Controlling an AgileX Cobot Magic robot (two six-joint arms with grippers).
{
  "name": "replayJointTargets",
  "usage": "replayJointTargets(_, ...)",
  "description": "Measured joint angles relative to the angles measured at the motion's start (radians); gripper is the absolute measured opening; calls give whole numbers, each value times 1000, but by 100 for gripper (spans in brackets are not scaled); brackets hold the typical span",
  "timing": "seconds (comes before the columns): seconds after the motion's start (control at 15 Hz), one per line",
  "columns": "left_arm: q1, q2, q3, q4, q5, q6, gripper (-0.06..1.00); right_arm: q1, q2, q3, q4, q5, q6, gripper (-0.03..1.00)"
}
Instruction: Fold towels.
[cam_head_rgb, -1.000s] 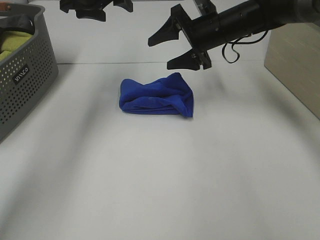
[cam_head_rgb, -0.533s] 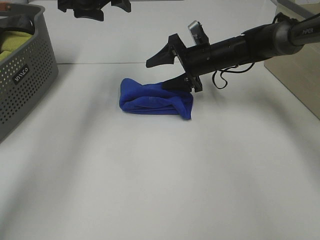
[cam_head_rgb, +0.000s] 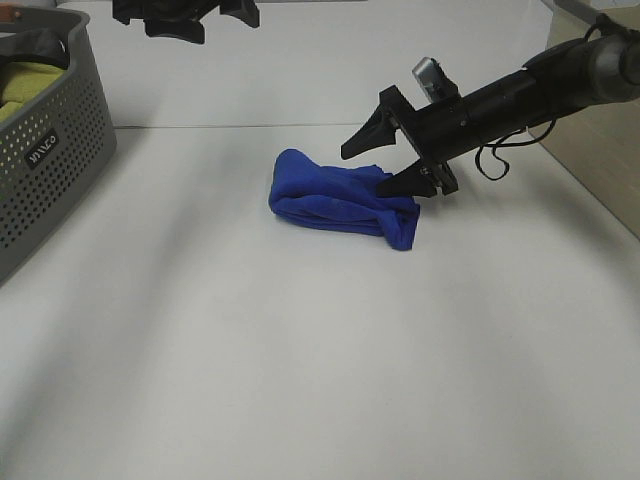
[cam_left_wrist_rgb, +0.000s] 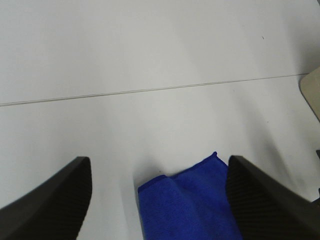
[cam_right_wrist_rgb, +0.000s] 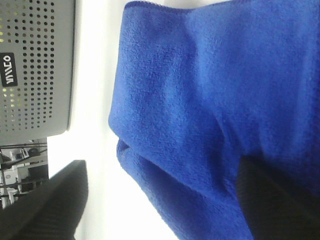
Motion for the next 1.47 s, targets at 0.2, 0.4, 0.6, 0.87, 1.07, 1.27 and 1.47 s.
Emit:
replayJointTargets(0.2, 0, 0, 0, 9, 8, 0, 71, 0, -23, 0, -47, 55, 14, 77)
replayJointTargets(0.4, 0, 0, 0, 12, 61, 0, 71, -1, -53, 0, -138, 75, 38, 77)
replayJointTargets(0.6, 0, -1, 0, 13, 160, 0, 71, -1, -57, 0, -238, 44, 105, 77)
replayJointTargets(0.87, 0, -45, 0, 36, 288, 18, 71, -3, -144, 0, -379, 61, 217, 77)
replayJointTargets(1.07, 0, -114, 0, 92, 404, 20, 71, -3, -292, 0, -488, 125, 304, 77)
replayJointTargets(1.27, 0, -208, 1, 153, 516, 19, 71, -3, -437, 0, -584, 188, 369, 77)
replayJointTargets(1.47, -6, -370, 68, 173, 518, 19, 71, -3, -620, 31, -681, 190, 418, 77)
